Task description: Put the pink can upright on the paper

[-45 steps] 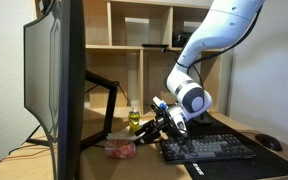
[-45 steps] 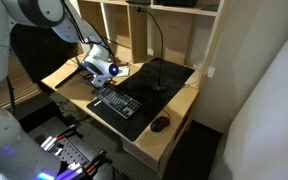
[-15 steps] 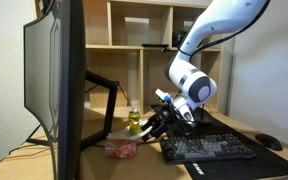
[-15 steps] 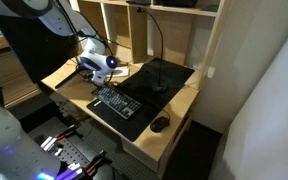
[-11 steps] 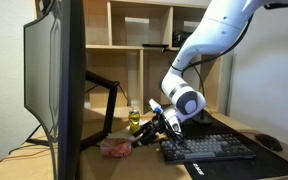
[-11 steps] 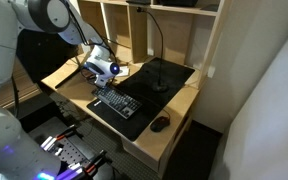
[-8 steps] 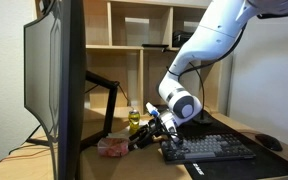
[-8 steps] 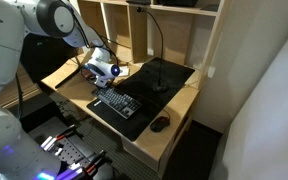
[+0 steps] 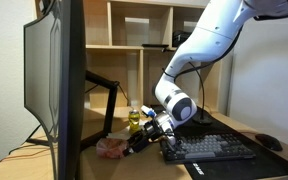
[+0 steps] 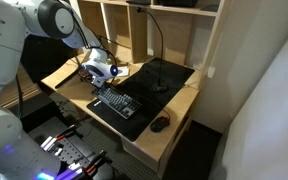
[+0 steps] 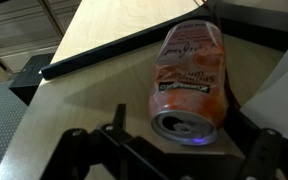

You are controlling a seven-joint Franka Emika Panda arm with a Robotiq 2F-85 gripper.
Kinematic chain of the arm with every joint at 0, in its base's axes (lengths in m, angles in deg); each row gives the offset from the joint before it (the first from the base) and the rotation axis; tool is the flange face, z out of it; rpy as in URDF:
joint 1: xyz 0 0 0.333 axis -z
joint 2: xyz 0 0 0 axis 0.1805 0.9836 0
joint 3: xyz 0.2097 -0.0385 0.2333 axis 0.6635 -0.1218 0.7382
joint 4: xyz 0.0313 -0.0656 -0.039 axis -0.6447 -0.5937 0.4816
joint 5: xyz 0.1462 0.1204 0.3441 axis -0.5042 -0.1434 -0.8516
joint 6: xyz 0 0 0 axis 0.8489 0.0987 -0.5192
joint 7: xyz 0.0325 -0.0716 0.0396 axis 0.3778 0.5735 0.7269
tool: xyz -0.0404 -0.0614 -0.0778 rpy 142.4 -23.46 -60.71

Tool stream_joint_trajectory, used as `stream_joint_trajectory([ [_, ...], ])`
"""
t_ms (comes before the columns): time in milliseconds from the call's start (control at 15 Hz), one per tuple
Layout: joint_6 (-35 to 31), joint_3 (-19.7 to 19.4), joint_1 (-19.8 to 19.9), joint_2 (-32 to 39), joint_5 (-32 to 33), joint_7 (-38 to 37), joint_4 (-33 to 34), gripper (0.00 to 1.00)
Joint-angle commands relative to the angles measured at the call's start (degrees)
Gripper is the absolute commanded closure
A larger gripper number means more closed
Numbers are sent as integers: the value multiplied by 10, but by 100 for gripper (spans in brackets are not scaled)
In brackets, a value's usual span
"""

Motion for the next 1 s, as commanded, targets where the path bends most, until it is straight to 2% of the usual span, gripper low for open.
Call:
stream_joint_trajectory([
  [0, -32, 16, -9, 11, -67, 66, 5, 0],
  [200, -73, 25, -20, 25, -174, 178, 18, 0],
  [333, -86, 23, -28, 34, -211, 229, 23, 0],
  [400, -95, 20, -34, 38, -222, 247, 26, 25],
  [467, -104, 18, -39, 37, -226, 256, 25, 26],
  [733, -141, 16, -55, 25, -223, 268, 22, 54],
  [800, -158, 13, -60, 19, -219, 272, 21, 55],
  [933, -168, 11, -64, 1, -168, 225, 5, 55],
])
